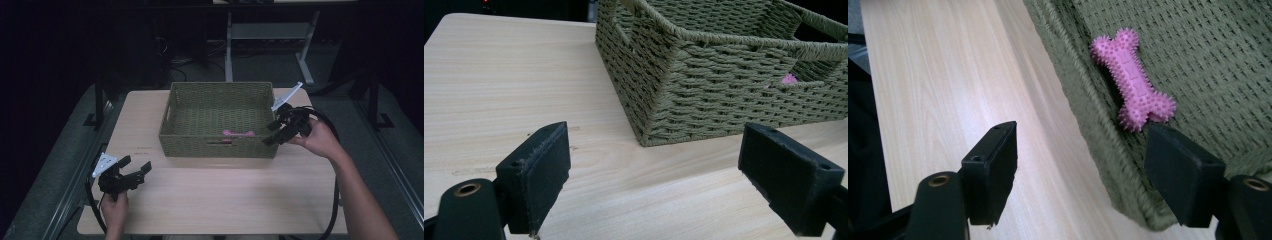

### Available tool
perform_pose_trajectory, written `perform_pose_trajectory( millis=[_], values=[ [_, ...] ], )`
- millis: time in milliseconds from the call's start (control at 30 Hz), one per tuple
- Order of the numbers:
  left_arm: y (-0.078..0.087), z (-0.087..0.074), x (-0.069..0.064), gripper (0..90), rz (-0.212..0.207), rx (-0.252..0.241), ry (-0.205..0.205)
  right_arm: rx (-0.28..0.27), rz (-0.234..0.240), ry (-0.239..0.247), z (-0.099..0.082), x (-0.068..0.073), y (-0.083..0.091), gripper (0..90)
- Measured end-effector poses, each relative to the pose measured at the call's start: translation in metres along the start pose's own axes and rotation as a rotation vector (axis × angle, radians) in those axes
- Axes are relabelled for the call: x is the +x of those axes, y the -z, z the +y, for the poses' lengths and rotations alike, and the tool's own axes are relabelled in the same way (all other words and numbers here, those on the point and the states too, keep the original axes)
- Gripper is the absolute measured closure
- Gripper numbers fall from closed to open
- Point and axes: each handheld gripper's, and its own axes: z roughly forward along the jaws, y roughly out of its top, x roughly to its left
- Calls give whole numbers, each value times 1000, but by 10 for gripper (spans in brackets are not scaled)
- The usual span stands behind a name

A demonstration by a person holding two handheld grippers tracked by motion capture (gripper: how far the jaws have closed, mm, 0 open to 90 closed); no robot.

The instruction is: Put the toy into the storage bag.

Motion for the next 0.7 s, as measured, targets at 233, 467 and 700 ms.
perform_pose_trajectory(
  millis=[233,467,700],
  values=[
    [0,0,0,128,-1,4,-3,-16,-11,-11,-21,6,-1,293],
    [0,0,0,128,3,4,-4,-26,-2,-31,-42,11,-6,291],
    [-1,0,-1,128,1,9,-7,-33,-3,-40,-51,15,-5,285]
  ],
)
